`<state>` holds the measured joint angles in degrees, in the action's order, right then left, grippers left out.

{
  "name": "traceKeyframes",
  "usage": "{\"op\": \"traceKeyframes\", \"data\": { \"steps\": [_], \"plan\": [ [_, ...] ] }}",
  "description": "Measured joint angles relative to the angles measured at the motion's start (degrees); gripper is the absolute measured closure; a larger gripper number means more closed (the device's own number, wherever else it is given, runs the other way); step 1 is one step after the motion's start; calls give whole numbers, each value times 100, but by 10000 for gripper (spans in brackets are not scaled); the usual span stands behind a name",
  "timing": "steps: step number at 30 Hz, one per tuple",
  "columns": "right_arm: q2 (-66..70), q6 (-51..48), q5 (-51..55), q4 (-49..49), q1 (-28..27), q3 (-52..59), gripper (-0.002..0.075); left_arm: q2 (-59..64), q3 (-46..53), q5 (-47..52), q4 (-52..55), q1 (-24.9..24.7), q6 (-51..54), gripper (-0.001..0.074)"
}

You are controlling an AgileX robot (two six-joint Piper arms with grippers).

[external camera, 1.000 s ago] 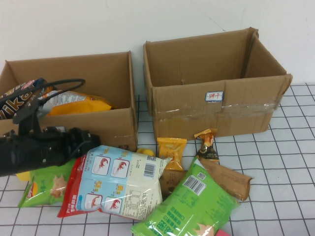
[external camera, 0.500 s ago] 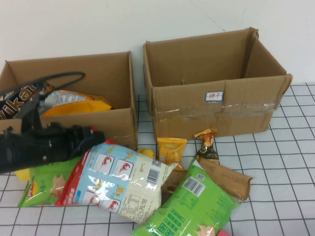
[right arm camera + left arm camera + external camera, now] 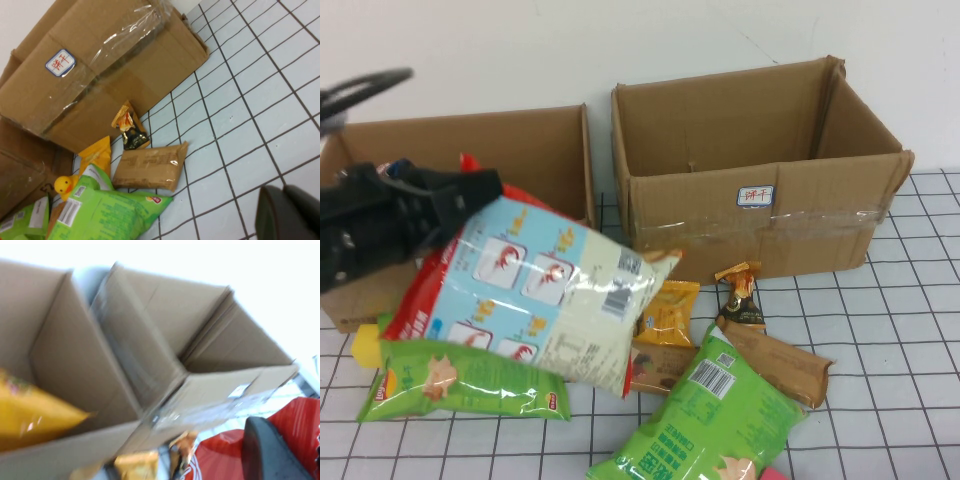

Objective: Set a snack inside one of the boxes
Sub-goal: Pick up the potato chip, then place the potato chip in the potato chip box

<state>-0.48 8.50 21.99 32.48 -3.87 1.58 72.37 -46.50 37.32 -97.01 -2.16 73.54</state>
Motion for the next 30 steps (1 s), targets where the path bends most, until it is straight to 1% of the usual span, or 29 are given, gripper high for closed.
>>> {"op": "traceKeyframes", "data": {
  "steps": [4, 6, 9, 11, 13, 15, 17, 23, 27, 30],
  "plan": [
    [0, 0, 0, 0, 0, 0, 727, -416, -251, -81, 70, 0, 52, 678],
    [0, -23, 0, 20, 0, 0, 727, -559, -542, -254, 80, 0, 300, 678],
    [0, -47, 0, 50, 0, 0, 727, -657, -1138, -845, 80, 0, 925, 678],
    [0, -58, 0, 60, 0, 0, 727, -620, -1591, -1517, 24, 0, 1304, 678],
    [0, -84, 0, 60, 0, 0, 727, -491, -2012, -2012, -16, 0, 1474, 679],
    [0, -95, 0, 65, 0, 0, 727, -269, -2355, -2347, -59, 0, 1557, 679],
    [0, -104, 0, 74, 0, 0, 727, 78, -2704, -2459, -81, 6, 1625, 679],
    [0, -118, 0, 87, 0, 0, 727, 1386, -3483, -2256, -93, 6, 1650, 679],
    [0, -118, 0, 87, 0, 0, 727, 2162, -3806, -2166, -93, 6, 1660, 679],
    [0, -118, 0, 87, 0, 0, 727, 2732, -4040, -2182, -93, 6, 1857, 678]
  ]
}}
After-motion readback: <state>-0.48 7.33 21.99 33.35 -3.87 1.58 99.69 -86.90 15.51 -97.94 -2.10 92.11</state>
